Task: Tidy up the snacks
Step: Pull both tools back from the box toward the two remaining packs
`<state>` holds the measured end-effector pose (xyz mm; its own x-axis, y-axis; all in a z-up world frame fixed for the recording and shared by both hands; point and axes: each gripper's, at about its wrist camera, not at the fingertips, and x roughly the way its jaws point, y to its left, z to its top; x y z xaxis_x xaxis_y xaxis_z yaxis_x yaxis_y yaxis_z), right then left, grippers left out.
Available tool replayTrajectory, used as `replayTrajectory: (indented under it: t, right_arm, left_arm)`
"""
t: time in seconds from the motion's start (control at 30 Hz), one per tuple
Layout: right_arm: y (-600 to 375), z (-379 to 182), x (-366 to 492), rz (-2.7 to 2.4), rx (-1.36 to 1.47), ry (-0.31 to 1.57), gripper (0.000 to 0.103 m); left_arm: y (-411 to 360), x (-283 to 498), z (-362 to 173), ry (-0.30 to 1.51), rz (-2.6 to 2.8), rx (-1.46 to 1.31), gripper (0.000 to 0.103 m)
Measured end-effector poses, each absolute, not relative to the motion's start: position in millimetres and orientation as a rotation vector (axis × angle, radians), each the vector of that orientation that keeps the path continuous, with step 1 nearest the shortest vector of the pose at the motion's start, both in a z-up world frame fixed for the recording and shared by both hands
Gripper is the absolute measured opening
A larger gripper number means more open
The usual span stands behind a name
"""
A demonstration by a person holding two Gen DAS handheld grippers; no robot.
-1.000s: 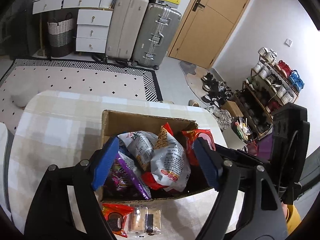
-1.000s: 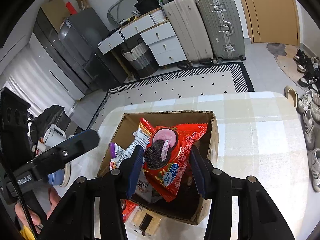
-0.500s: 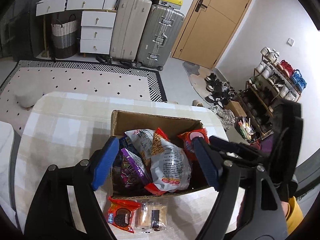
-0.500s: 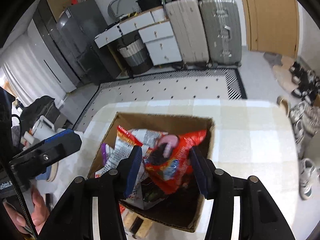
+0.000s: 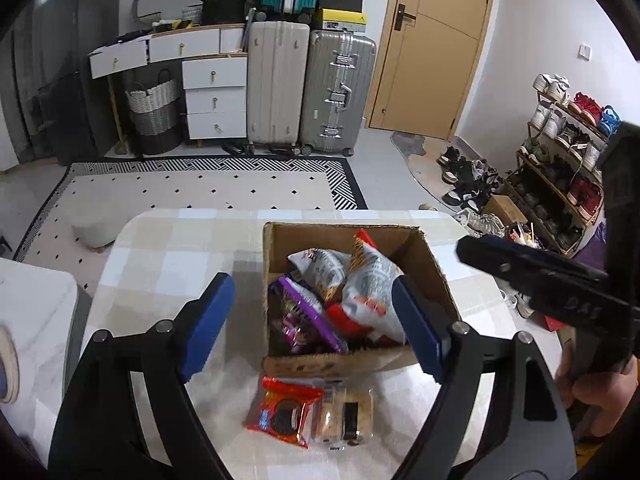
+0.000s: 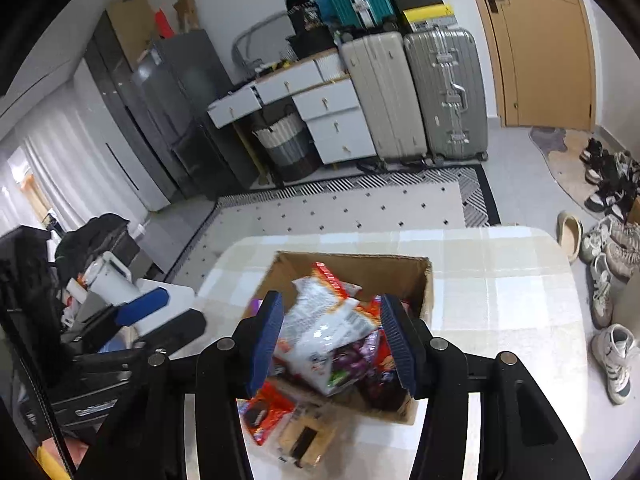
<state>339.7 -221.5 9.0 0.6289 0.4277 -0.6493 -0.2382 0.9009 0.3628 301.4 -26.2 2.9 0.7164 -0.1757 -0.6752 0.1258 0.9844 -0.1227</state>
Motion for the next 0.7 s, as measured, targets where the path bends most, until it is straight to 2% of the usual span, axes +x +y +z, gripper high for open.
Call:
replayTrajectory:
  t: [0.27, 0.33, 0.4, 0.5, 0.57, 0.6, 0.7]
  right_arm:
    - [-202, 60, 260, 0.436, 0.209, 0.580, 0.075]
    - [-196, 70, 238, 0.457, 0.203, 0.538, 0.088]
    - [-188, 78, 217, 0.463, 0.197, 0.500, 0.093]
    - [-181, 89, 187, 0.486, 0.204, 0.455, 0.098]
    - [-177, 92, 168, 0.499, 0.203, 0.425, 0.100]
    - [-175, 92, 158, 0.519, 0.204, 0.405, 0.100]
    - [-166, 91, 124, 0.545, 0.172, 0.341, 0.102]
  left_arm:
    - [-13, 233, 33, 0.684, -0.145, -0.065, 0.084]
    - [-7, 214, 43, 0.660, -0.140, -0.068, 0.085]
    - [-3, 192, 52, 0.640, -0.139, -0.067, 0.085]
    - [3, 160, 61, 0.615, -0.134, -0.075, 0.087]
    - [10, 140, 66, 0.600, -0.127, -0.075, 0.095]
    - [12, 132, 68, 0.598, -0.123, -0.076, 0.103]
    - [23, 92, 73, 0.567, -0.135, -0.121, 0.102]
